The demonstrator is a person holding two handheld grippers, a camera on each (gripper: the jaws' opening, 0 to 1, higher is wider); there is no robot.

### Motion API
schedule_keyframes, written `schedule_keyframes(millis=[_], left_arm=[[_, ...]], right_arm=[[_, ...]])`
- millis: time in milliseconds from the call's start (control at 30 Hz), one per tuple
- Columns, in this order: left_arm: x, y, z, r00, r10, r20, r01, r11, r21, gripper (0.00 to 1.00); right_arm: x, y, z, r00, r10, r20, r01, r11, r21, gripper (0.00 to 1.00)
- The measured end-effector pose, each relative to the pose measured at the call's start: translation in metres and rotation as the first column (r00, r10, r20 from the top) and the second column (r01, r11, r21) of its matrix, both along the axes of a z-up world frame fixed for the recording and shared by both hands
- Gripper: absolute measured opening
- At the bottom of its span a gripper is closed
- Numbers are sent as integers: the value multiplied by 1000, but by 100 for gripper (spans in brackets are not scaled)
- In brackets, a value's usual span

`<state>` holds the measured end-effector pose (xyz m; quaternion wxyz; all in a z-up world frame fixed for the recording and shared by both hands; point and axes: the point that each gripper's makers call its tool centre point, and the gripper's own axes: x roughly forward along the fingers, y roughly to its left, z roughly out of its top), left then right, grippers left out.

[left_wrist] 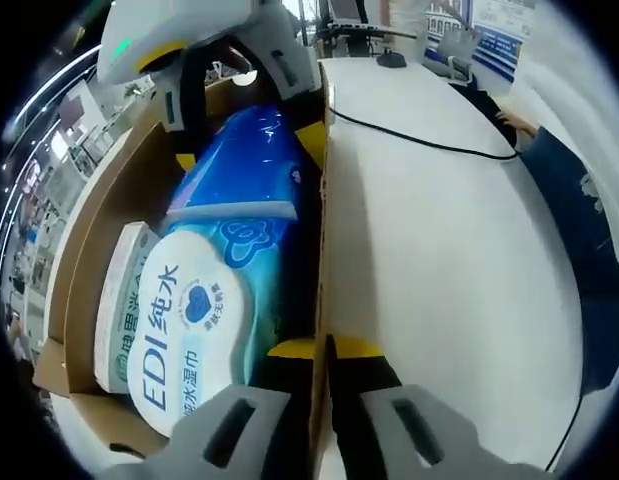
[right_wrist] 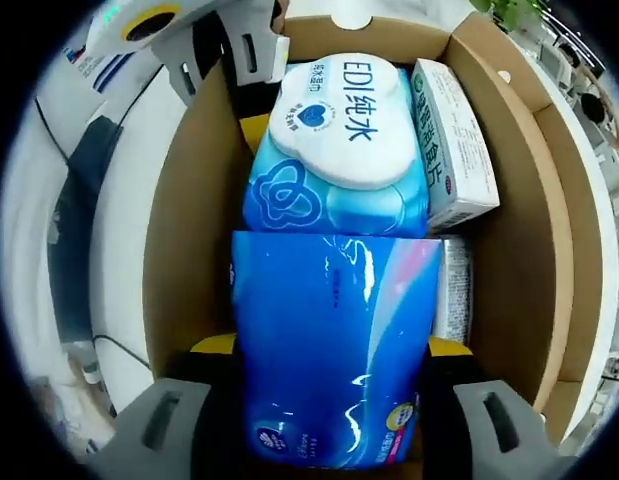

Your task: Operate the shoe box by opening the lid, removing the specified soft item, and placing it in the target area until the item is outside and the box remains undamaged.

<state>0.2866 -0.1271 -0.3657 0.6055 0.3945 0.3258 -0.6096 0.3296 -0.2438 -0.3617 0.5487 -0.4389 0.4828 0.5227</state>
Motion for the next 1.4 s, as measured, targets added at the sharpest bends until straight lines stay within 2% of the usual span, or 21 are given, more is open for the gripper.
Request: schedule_keyframes(millis=[267, 500, 800, 1400], left_arm=[[0, 0, 0, 1000, -2, 0, 2, 1000, 8, 1], [0, 0, 0, 1000, -4, 3, 4, 1000, 22, 1], [-1, 0, 0, 1000, 6, -3, -6, 1000, 28, 1], [-1, 0, 1, 1000, 6, 2, -6, 1000, 8, 1]], right_arm=[[0, -1, -5, 1000, -1, -14, 0, 998, -55, 70], [1, -2, -6, 1000, -5, -11, 4, 999, -34, 71], [0, -3, -7, 1000, -5, -13, 4, 993, -120, 71], [0, -5, -2, 1000, 0, -2, 0, 993, -117, 68]])
